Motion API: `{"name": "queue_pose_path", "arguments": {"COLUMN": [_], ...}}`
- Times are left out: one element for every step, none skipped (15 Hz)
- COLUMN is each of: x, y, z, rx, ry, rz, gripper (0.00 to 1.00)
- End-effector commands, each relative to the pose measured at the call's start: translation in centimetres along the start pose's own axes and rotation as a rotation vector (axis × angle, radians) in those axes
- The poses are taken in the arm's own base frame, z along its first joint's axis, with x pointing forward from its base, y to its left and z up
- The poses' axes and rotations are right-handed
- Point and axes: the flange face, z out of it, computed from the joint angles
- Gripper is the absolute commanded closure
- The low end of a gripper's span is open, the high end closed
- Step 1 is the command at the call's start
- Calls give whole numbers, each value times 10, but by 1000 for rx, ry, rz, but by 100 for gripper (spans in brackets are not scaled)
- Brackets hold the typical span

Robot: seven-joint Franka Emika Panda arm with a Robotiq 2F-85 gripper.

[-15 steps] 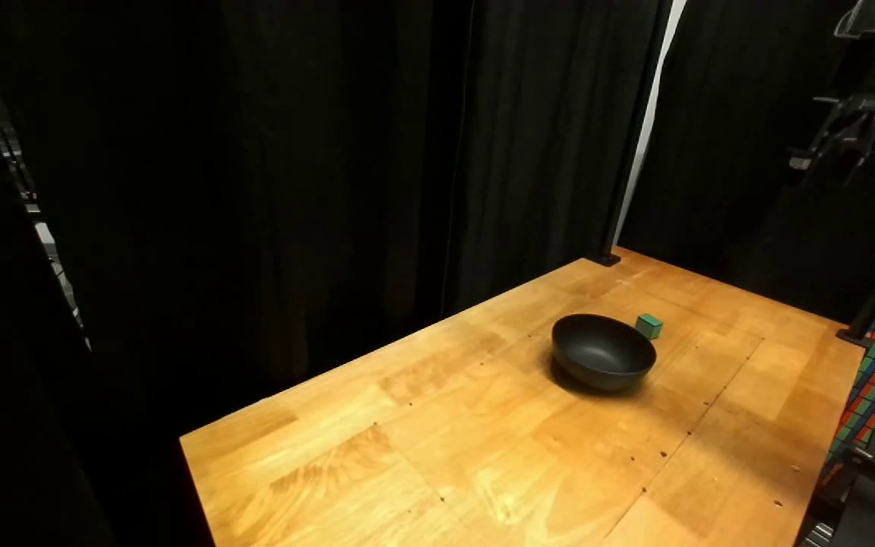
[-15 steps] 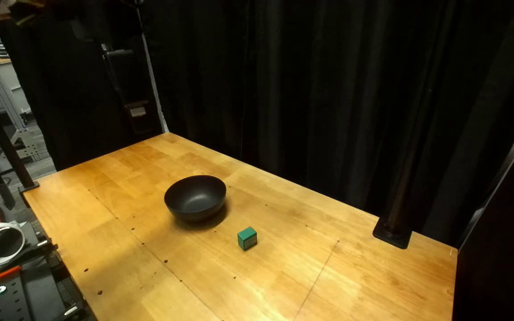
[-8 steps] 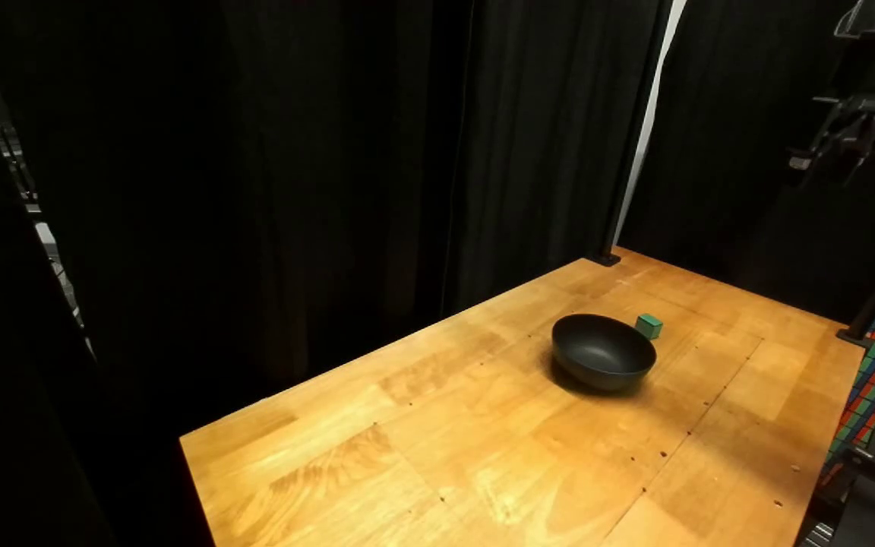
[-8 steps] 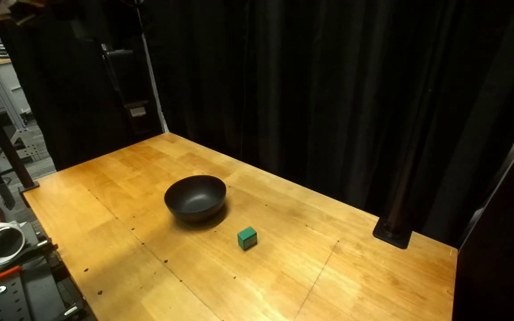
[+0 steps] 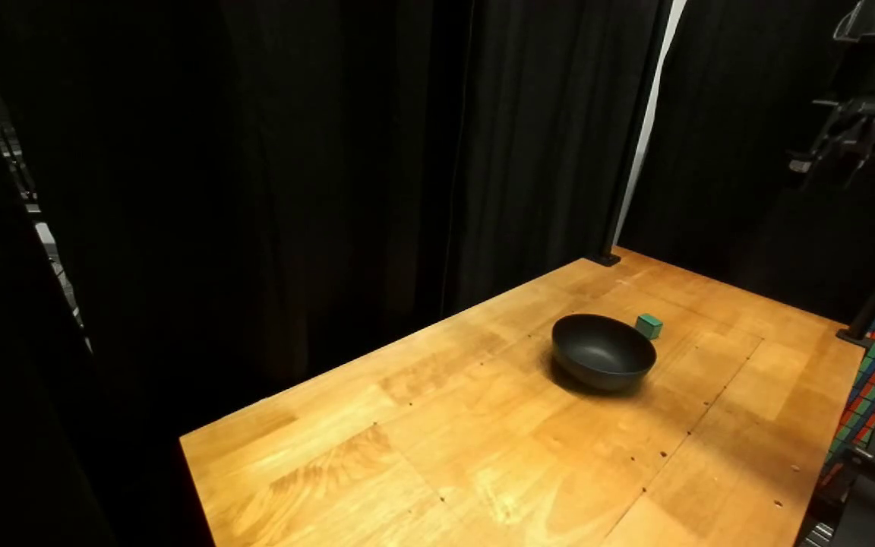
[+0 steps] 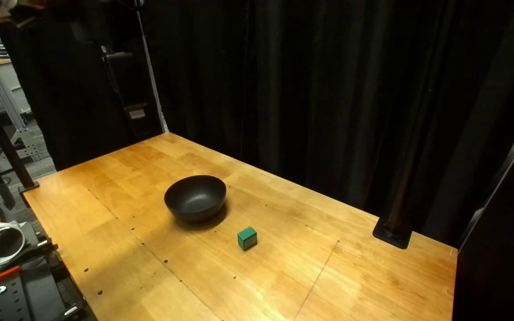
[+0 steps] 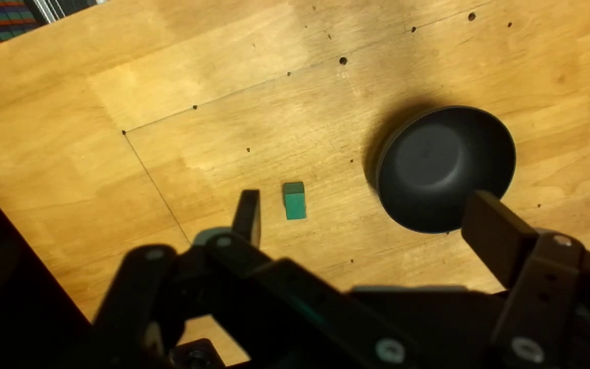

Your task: Pick up the green object from the table and put it in the bowl

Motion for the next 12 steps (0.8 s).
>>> {"name": "queue_pose_path", "arguments": {"x": [-26, -28, -33, -40, -49, -30, -37, -41, -44, -46, -46, -46], "y": [31, 36, 46, 58, 71, 59, 70, 76, 77, 77, 75, 74], "z": [-2, -1, -1, -5, -11, 5, 1, -3, -6, -7, -7, -6], "rx": [78, 88, 102, 130, 162, 102, 124, 135, 140, 142, 142, 142], "ry": [43, 42, 43, 37, 44, 2, 9, 19, 26, 28, 26, 25], "rz": [-119, -153, -204, -252, -294, -214, -243, -258, -266, -270, -273, -276], "gripper": [0, 0, 0, 0, 0, 0, 0, 0, 0, 0, 0, 0]}}
